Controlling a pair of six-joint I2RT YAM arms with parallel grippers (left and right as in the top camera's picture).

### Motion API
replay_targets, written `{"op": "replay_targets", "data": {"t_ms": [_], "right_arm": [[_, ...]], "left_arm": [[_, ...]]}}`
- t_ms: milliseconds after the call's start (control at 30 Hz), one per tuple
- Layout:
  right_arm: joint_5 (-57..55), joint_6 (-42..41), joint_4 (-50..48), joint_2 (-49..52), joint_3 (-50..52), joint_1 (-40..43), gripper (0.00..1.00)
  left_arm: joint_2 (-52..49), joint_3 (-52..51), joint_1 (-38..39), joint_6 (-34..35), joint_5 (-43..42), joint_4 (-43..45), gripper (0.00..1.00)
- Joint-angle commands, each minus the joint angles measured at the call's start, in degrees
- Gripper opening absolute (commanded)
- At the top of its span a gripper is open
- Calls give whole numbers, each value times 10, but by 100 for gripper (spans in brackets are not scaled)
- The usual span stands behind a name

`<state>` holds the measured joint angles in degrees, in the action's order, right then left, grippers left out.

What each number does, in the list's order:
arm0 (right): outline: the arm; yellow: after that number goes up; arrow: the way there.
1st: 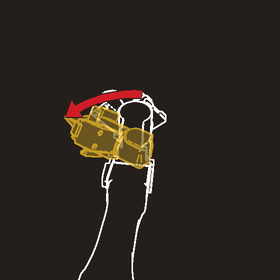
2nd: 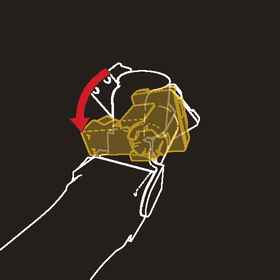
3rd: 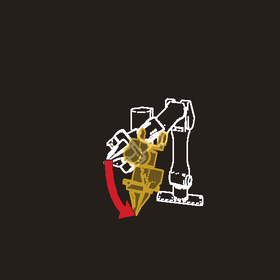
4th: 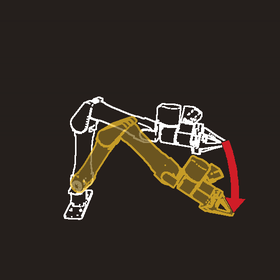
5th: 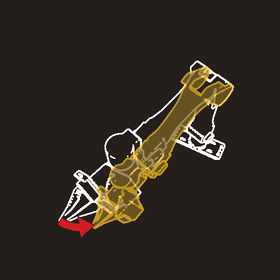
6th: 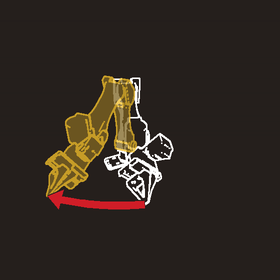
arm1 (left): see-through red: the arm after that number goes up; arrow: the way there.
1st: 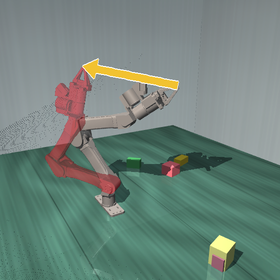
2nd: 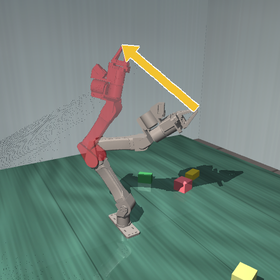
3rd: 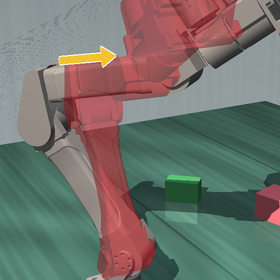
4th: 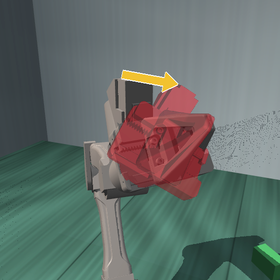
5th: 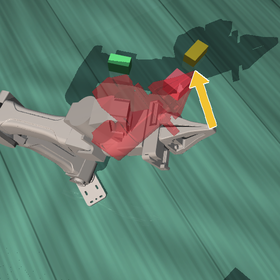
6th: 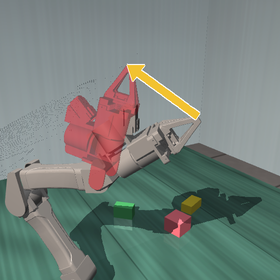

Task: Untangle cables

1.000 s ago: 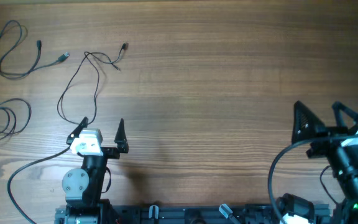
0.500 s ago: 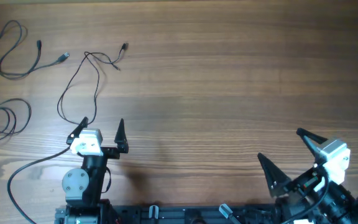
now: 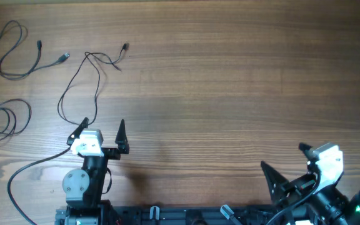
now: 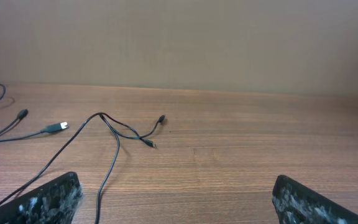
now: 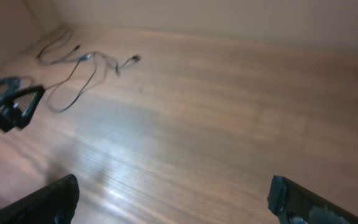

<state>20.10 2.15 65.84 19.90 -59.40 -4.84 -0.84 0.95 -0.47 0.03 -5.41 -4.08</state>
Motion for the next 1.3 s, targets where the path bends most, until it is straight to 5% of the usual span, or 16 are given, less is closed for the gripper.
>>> {"op": "replay_targets", "data": {"t_ms": [0, 233, 333, 900, 1267], "right_arm": [[-32, 9, -63, -6, -5, -3, 100], [-38, 9, -126, -6, 23, -3, 100], [-40, 16, -230, -8, 76, -3, 100], [-90, 69, -690, -195, 520, -3, 100], [-150, 106, -660, -197, 591, -3, 100]], "left_arm": [[4, -6, 2, -11, 8, 1, 100], [4, -6, 2, -11, 8, 1, 100], [4, -6, 2, -11, 8, 1, 100], [4, -6, 2, -11, 8, 1, 100], [4, -6, 2, -11, 8, 1, 100]]}}
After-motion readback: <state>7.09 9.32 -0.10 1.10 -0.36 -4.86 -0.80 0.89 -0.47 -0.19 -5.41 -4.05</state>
